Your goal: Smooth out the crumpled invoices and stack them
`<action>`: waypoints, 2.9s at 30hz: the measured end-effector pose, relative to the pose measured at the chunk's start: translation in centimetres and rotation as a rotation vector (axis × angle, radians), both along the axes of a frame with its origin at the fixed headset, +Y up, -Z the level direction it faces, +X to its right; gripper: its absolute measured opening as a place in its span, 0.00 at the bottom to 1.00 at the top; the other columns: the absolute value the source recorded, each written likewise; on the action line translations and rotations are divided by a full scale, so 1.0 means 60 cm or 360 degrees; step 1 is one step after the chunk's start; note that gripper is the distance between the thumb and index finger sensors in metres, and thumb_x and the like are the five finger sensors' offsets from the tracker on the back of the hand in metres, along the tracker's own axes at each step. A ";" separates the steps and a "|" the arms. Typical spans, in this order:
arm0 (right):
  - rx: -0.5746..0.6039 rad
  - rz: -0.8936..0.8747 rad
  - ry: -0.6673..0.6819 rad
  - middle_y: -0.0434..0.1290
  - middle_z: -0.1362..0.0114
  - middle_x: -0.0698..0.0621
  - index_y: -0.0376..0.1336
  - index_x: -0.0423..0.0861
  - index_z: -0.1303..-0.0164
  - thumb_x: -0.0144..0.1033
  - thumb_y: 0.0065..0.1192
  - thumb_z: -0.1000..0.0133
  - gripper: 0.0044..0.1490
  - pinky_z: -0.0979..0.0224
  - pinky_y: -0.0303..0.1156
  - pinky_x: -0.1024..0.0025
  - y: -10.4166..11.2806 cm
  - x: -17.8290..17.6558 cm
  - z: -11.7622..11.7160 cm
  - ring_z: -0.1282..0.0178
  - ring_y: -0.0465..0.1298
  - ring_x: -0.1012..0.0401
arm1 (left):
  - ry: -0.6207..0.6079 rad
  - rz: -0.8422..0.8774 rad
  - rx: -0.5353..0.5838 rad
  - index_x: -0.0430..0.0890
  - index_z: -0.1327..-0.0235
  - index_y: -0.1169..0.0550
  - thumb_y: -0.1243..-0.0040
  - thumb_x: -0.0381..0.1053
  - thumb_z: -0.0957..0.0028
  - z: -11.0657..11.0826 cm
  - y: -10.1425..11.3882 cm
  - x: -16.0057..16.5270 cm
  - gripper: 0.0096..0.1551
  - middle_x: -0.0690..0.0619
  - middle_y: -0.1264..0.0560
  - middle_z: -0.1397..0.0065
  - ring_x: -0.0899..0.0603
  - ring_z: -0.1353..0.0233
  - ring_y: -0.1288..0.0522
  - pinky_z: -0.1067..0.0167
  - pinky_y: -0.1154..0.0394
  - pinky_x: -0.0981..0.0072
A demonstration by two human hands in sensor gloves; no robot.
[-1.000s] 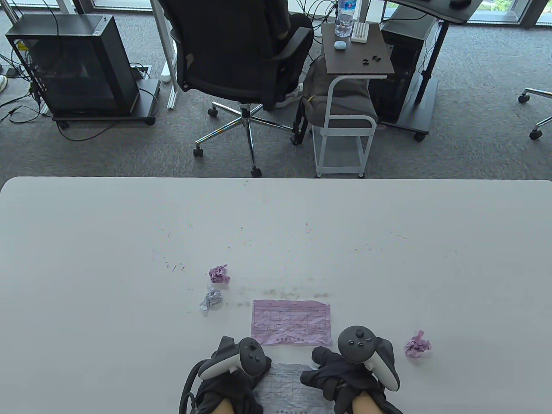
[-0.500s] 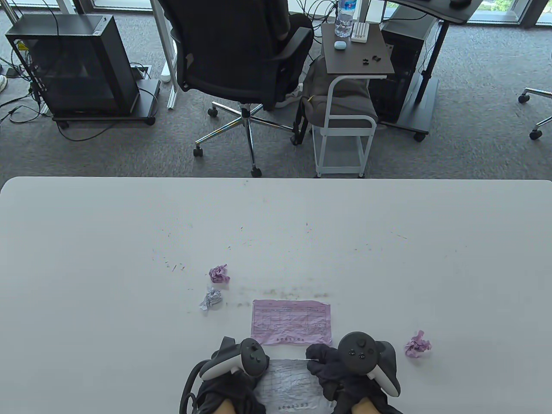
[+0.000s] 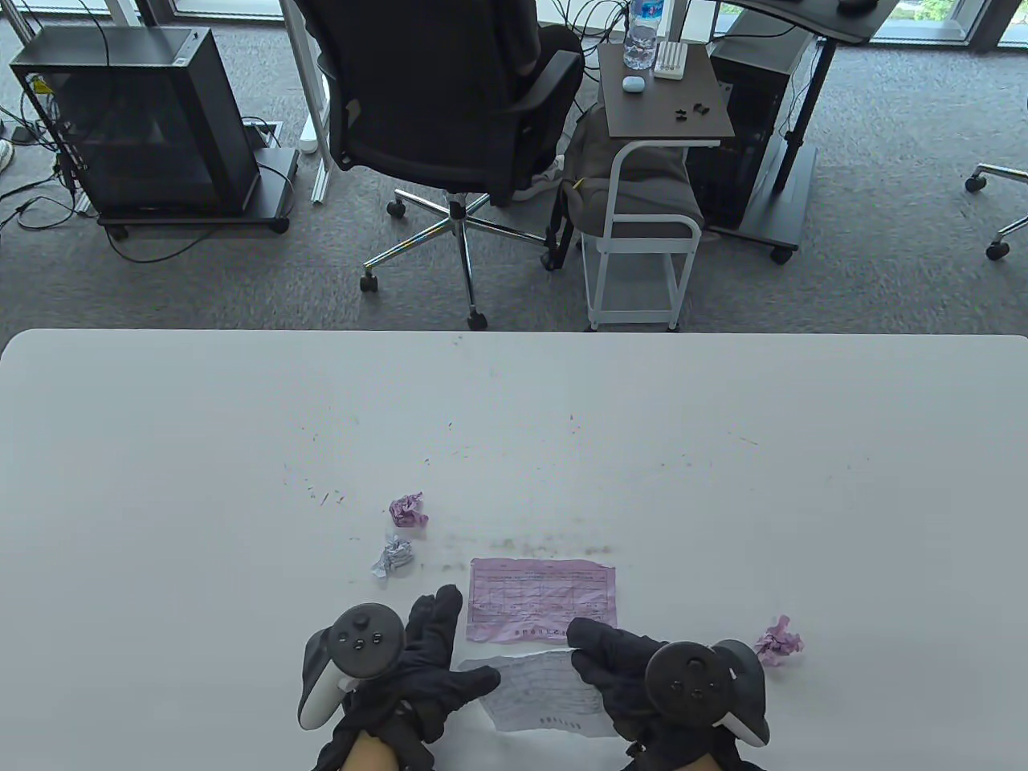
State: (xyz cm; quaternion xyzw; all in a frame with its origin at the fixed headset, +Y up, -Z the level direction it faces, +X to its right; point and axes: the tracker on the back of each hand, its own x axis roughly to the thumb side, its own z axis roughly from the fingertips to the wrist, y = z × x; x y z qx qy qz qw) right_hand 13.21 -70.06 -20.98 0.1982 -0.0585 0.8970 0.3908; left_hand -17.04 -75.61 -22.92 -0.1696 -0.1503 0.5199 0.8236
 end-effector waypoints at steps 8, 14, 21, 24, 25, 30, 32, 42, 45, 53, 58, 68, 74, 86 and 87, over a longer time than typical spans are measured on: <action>-0.0453 -0.0839 -0.0186 0.82 0.57 0.47 0.66 0.39 0.38 0.36 0.65 0.41 0.25 0.68 0.82 0.70 -0.029 0.048 -0.009 0.71 0.81 0.63 | -0.0166 0.0575 -0.0250 0.56 0.33 0.74 0.33 0.60 0.44 0.005 -0.021 0.020 0.66 0.29 0.70 0.23 0.16 0.21 0.51 0.30 0.42 0.27; -0.0601 -0.0815 -0.0289 0.82 0.58 0.47 0.66 0.37 0.38 0.35 0.65 0.41 0.25 0.69 0.82 0.70 -0.044 0.053 -0.011 0.71 0.82 0.64 | -0.0175 0.0613 -0.0303 0.57 0.33 0.70 0.35 0.44 0.38 0.004 -0.026 0.036 0.59 0.31 0.50 0.21 0.38 0.31 0.24 0.35 0.25 0.43; -0.0617 -0.0557 -0.0333 0.82 0.56 0.46 0.65 0.37 0.37 0.36 0.65 0.41 0.25 0.67 0.82 0.69 -0.046 0.055 -0.014 0.69 0.82 0.62 | -0.0042 0.0597 -0.0127 0.69 0.30 0.55 0.37 0.37 0.38 0.004 -0.009 0.024 0.47 0.33 0.41 0.23 0.45 0.39 0.19 0.39 0.20 0.48; -0.0618 -0.0511 -0.0348 0.82 0.54 0.44 0.65 0.36 0.37 0.34 0.66 0.42 0.26 0.66 0.83 0.68 -0.048 0.052 -0.016 0.68 0.83 0.60 | -0.0033 0.0598 -0.0050 0.68 0.27 0.47 0.38 0.36 0.38 0.003 0.003 0.023 0.42 0.31 0.40 0.23 0.44 0.39 0.18 0.39 0.20 0.47; -0.0636 -0.0497 -0.0328 0.81 0.53 0.43 0.64 0.36 0.36 0.33 0.66 0.42 0.27 0.65 0.83 0.67 -0.049 0.051 -0.016 0.67 0.83 0.60 | -0.0019 0.0539 -0.0029 0.65 0.26 0.42 0.38 0.36 0.39 0.004 0.005 0.023 0.38 0.31 0.40 0.23 0.44 0.40 0.18 0.39 0.20 0.47; -0.0621 -0.0293 -0.0319 0.80 0.50 0.41 0.62 0.35 0.34 0.32 0.66 0.42 0.29 0.63 0.82 0.65 -0.050 0.045 -0.019 0.64 0.83 0.58 | -0.0003 0.0310 0.0068 0.54 0.23 0.33 0.38 0.35 0.40 0.007 0.011 0.025 0.32 0.29 0.39 0.24 0.43 0.41 0.16 0.41 0.19 0.47; -0.0629 -0.0249 -0.0332 0.80 0.50 0.41 0.62 0.35 0.34 0.32 0.66 0.42 0.29 0.63 0.82 0.65 -0.050 0.044 -0.018 0.65 0.83 0.58 | 0.0006 0.0370 0.0039 0.59 0.22 0.52 0.38 0.36 0.40 0.009 0.011 0.026 0.46 0.28 0.42 0.24 0.43 0.41 0.17 0.41 0.19 0.47; -0.0726 -0.0186 -0.0325 0.81 0.52 0.41 0.63 0.34 0.35 0.32 0.66 0.42 0.28 0.64 0.82 0.65 -0.060 0.037 -0.015 0.66 0.83 0.58 | 0.0013 0.0343 0.0036 0.53 0.28 0.26 0.44 0.33 0.40 0.009 0.013 0.026 0.27 0.28 0.41 0.24 0.43 0.41 0.16 0.41 0.19 0.46; -0.0672 -0.0175 -0.0306 0.80 0.50 0.41 0.62 0.35 0.34 0.31 0.66 0.42 0.29 0.63 0.82 0.64 -0.059 0.037 -0.017 0.65 0.82 0.57 | -0.0020 0.0218 0.0091 0.42 0.30 0.24 0.44 0.31 0.41 0.009 0.018 0.030 0.25 0.32 0.39 0.24 0.42 0.41 0.18 0.40 0.21 0.44; -0.0601 -0.0043 -0.0241 0.76 0.42 0.37 0.57 0.34 0.29 0.27 0.67 0.44 0.34 0.55 0.81 0.58 -0.055 0.023 -0.028 0.56 0.81 0.52 | -0.0032 -0.0307 0.0354 0.31 0.24 0.33 0.38 0.37 0.41 0.016 0.046 0.061 0.32 0.29 0.43 0.24 0.39 0.39 0.21 0.40 0.24 0.40; -0.0560 0.0448 -0.0215 0.76 0.41 0.37 0.56 0.35 0.28 0.28 0.67 0.44 0.35 0.55 0.81 0.58 -0.024 0.000 -0.052 0.55 0.81 0.52 | -0.0192 -0.0611 0.0370 0.32 0.23 0.34 0.39 0.34 0.42 0.015 0.062 0.085 0.33 0.31 0.46 0.23 0.41 0.42 0.20 0.40 0.25 0.40; -0.0523 0.0688 -0.0182 0.74 0.39 0.38 0.54 0.36 0.27 0.26 0.67 0.44 0.37 0.52 0.81 0.57 -0.015 -0.029 -0.138 0.52 0.80 0.51 | -0.0173 -0.0942 0.0389 0.34 0.20 0.40 0.39 0.34 0.42 -0.058 0.050 0.083 0.38 0.32 0.49 0.22 0.41 0.45 0.20 0.42 0.24 0.41; -0.0589 0.0674 -0.0230 0.74 0.38 0.38 0.54 0.36 0.26 0.26 0.67 0.44 0.37 0.52 0.81 0.56 -0.049 -0.025 -0.176 0.52 0.80 0.51 | -0.0240 -0.1063 0.0372 0.34 0.21 0.40 0.36 0.36 0.43 -0.108 0.012 0.089 0.39 0.32 0.49 0.22 0.43 0.48 0.19 0.43 0.22 0.43; -0.0613 0.0949 -0.0253 0.75 0.39 0.38 0.55 0.36 0.27 0.26 0.67 0.44 0.37 0.51 0.80 0.57 -0.109 -0.053 -0.201 0.51 0.79 0.52 | -0.0299 -0.1208 0.0298 0.33 0.21 0.40 0.35 0.36 0.43 -0.128 -0.016 0.099 0.40 0.32 0.49 0.22 0.42 0.50 0.20 0.44 0.24 0.46; -0.0599 0.0959 -0.0265 0.75 0.40 0.38 0.55 0.36 0.27 0.27 0.67 0.44 0.37 0.51 0.80 0.57 -0.111 -0.054 -0.200 0.51 0.79 0.53 | -0.0282 -0.1224 0.0284 0.33 0.21 0.40 0.35 0.36 0.43 -0.128 -0.016 0.101 0.40 0.32 0.49 0.22 0.42 0.50 0.20 0.44 0.24 0.46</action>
